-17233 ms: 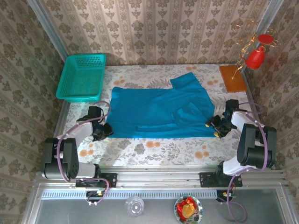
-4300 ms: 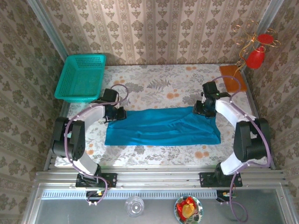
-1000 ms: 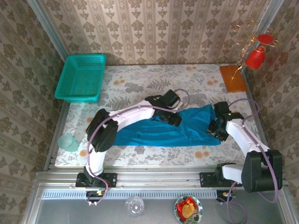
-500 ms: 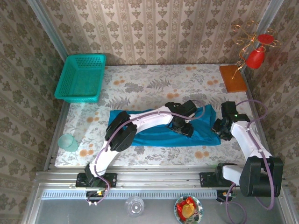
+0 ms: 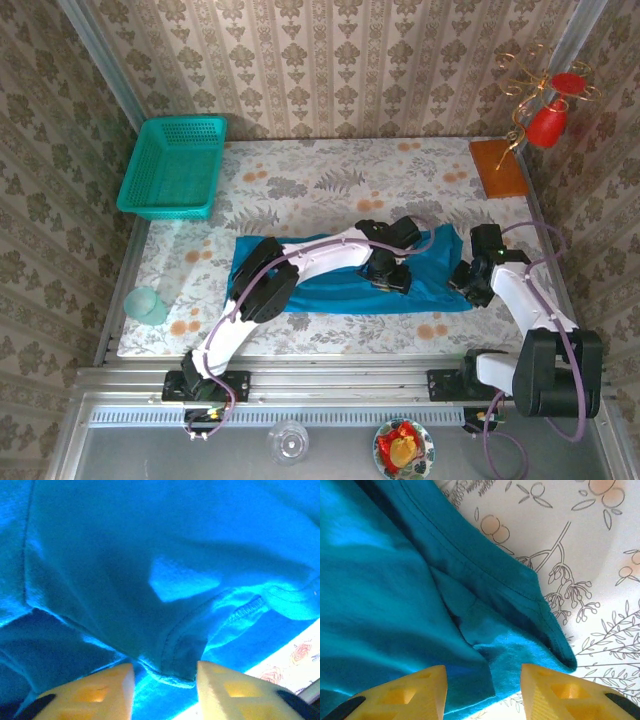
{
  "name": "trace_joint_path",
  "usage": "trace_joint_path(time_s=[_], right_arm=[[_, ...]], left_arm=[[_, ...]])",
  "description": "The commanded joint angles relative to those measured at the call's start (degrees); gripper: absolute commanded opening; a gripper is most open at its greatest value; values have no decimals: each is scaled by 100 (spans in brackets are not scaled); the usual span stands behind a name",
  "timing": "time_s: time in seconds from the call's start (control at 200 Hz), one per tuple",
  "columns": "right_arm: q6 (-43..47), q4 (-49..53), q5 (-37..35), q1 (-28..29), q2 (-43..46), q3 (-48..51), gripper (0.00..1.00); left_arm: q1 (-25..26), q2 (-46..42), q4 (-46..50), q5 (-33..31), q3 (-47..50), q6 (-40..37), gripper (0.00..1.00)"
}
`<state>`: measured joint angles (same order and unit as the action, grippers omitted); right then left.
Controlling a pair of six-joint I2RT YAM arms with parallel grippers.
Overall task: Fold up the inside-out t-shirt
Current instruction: Smooth out the T-shirt at the center of the table.
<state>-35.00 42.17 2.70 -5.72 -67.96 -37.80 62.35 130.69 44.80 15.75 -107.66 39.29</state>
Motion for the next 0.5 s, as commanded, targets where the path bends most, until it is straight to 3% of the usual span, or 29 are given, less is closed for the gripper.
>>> trace_joint_path(time_s=[0.0,0.2,0.36,0.43,0.495], right_arm=[[-151,-235,254,-52,-80,129,43],[-289,-637,633,-178,-238,366,39],[-414,-850,971,-272,-320,458,36],[-424,-886,1045,-337,-318,473,25],[-422,-841,1082,-393,-259,467,8]], left_arm=[[-63,30,13,97,-47,100,29],[-108,-172,-164,113,190,114,5],[-119,-337,-190,51,266,75,0],[-129,-376,-199,76,289,61,0],[-135,-425,-199,70,315,35,0]])
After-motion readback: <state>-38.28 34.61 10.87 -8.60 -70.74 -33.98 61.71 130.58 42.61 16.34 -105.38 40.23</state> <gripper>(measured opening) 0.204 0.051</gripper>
